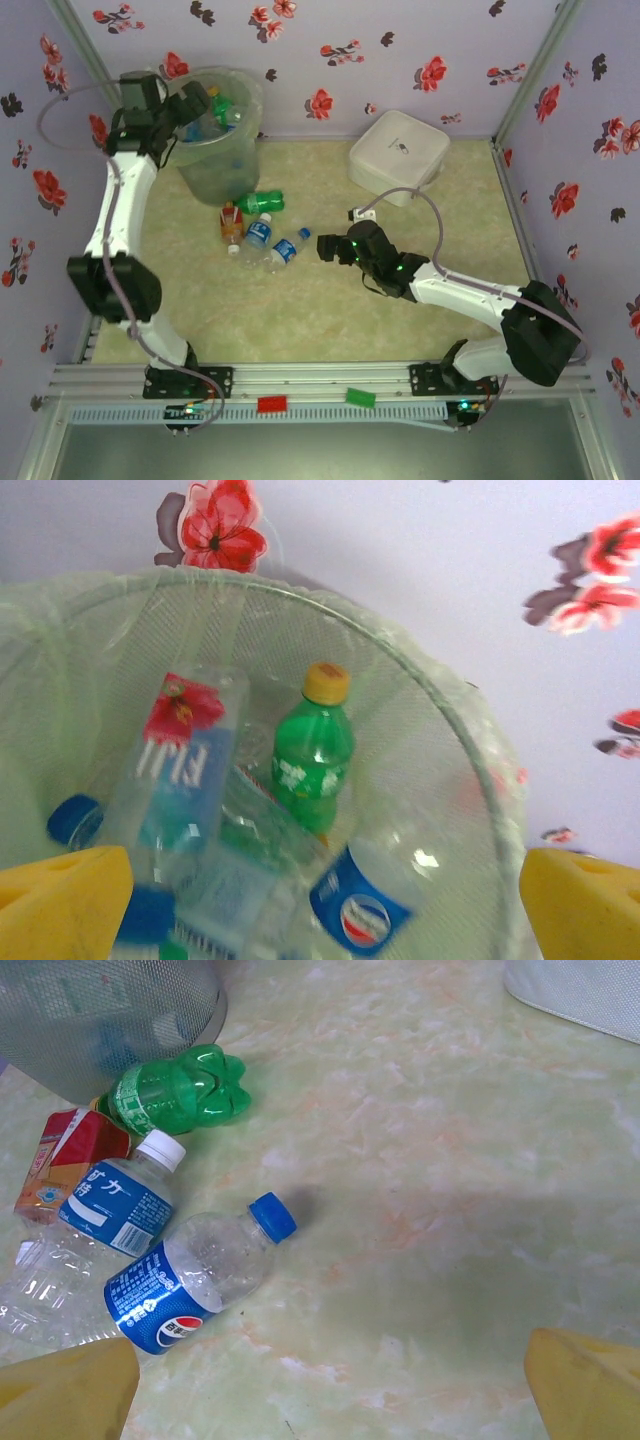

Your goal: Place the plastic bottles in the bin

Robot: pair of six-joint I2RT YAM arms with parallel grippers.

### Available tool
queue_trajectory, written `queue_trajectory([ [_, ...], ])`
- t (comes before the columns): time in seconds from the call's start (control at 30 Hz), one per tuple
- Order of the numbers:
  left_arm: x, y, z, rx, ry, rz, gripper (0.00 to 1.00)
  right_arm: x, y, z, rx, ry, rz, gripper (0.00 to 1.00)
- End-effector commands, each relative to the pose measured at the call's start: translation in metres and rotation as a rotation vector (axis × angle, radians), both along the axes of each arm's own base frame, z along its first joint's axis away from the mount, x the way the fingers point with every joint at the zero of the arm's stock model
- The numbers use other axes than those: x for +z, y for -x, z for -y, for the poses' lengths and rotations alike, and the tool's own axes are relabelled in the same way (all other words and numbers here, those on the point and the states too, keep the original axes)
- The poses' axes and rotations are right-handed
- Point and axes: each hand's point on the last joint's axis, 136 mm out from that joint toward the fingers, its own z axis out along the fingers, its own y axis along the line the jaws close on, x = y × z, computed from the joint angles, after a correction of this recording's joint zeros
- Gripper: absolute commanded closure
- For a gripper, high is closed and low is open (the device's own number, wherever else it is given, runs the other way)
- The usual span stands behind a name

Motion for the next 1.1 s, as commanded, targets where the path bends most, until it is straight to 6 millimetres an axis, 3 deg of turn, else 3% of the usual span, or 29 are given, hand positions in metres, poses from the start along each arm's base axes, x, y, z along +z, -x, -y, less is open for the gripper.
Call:
queue_trajectory([
  [0.0, 0.031, 0.038, 0.018, -0.086, 0.013, 0.14, 0.0, -0.001, -0.008, 0.002, -0.038, 0.003, 0.005, 0.0],
  [0.2, -0.033, 0.106, 0.059, -0.231, 0.099, 0.1, 0.0, -0.006, -0.018, -0.006, -0.05, 0.018, -0.015, 0.0],
  [0.4, -0.1, 0.159, 0.103, -0.358, 0.153, 0.031, 0.03, -0.011, -0.025, -0.006, -0.083, 0.048, -0.036, 0.0],
  [0.73, -0.202, 0.196, 0.174, -0.589, 0.024, -0.288, 0.09, -0.026, -0.029, 0.024, -0.224, 0.03, -0.097, 0.0],
  [1.07, -0.262, 0.203, 0.211, -0.737, -0.327, -0.555, 0.12, -0.024, -0.028, 0.058, -0.295, 0.011, -0.102, 0.0],
])
